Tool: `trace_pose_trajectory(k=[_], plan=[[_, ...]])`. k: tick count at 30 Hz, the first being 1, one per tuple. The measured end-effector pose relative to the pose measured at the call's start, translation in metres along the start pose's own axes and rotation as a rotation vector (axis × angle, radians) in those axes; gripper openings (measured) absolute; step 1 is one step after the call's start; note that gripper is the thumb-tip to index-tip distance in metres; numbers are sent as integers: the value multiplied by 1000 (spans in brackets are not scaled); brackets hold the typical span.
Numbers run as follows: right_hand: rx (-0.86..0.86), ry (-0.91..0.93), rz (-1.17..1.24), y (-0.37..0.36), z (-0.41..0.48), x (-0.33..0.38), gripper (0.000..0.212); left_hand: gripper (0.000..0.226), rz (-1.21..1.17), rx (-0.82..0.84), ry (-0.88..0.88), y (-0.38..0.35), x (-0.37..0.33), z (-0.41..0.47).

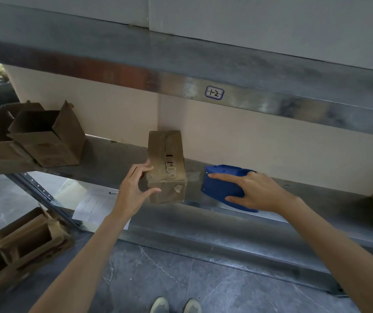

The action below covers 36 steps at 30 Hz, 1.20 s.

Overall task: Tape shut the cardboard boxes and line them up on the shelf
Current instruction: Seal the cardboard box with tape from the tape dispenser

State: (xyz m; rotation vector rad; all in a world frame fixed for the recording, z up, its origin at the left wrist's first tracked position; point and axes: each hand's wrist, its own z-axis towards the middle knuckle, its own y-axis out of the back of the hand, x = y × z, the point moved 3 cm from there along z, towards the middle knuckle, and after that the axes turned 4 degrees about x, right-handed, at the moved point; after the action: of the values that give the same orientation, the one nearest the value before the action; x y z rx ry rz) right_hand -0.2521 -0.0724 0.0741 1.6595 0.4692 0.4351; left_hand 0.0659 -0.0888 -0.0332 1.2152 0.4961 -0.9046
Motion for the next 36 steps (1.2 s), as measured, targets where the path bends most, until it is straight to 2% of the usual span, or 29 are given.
trace_pose_trajectory(k=[12,20,25,29,32,36], plan=[[-65,-146,0,-33,34,32,69,67,-62,-12,-3,-2,3,0],[-52,-133,-89,-42,56,44,68,66,-62,-12,-18,-1,8,2],[-66,-227,64,-53,76,30,69,67,-43,-28,-23,-3,9,1],[50,-386,317,-77,80,4,72,69,-42,-45,-19,-5,8,1],[121,-458,381,-88,84,-8,76,68,-42,-56,-26,-6,7,0],[104,-468,449,-96,90,-14,82,68,-36,-67,-24,-6,5,-1]])
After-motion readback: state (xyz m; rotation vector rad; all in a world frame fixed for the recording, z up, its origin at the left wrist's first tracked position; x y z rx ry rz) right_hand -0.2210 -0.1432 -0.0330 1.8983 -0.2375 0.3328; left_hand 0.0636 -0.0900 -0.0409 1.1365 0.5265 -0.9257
